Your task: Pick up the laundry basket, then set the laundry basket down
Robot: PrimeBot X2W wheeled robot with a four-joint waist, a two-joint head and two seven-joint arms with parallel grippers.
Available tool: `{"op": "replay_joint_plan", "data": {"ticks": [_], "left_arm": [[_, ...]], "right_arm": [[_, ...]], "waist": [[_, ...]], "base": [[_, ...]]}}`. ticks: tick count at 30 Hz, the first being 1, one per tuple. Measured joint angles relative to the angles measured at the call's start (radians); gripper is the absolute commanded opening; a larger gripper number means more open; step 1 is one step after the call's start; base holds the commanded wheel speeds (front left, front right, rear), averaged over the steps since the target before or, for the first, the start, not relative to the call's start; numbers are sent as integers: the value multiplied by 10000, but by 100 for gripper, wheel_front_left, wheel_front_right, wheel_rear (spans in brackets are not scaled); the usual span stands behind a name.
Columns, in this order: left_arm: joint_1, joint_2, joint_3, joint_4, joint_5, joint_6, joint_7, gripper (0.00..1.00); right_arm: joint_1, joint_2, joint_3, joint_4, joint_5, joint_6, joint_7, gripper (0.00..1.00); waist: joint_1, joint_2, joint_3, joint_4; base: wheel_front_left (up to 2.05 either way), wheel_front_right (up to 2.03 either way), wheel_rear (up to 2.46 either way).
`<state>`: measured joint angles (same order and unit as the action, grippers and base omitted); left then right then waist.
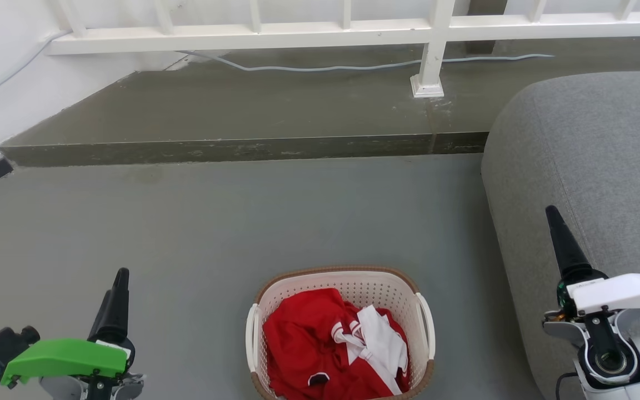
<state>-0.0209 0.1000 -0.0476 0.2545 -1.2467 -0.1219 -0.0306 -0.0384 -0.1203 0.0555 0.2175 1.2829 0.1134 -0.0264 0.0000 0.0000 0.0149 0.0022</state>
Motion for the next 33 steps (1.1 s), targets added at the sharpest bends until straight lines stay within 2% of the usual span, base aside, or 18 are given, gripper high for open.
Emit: {"op": "replay_joint_plan", "data": {"ticks": [9,11,18,33], "left_arm": [[-235,96,-123,-280,1879,165,-322,100],[-258,100,-150,-362,2284,228,-380,100],[-258,61,-247,-518,3267,337,-600,100],[-258,-148,-420,-863,5156,341,-1085,100]], "right_arm": [[-196,-242,291,38,-1632,-8,-305,100],[-227,-293,324,33,-2096,-100,-397,100],[-363,-370,554,-12,-3312,-351,-617,100],[-407,-313,949,-159,-5195,-541,-1074,100]], "waist": [[0,0,8,-2],[0,0,11,0],[0,0,22,2],[0,0,52,-19]], "base": [[0,0,0],[0,0,0],[0,0,0],[0,0,0]]}}
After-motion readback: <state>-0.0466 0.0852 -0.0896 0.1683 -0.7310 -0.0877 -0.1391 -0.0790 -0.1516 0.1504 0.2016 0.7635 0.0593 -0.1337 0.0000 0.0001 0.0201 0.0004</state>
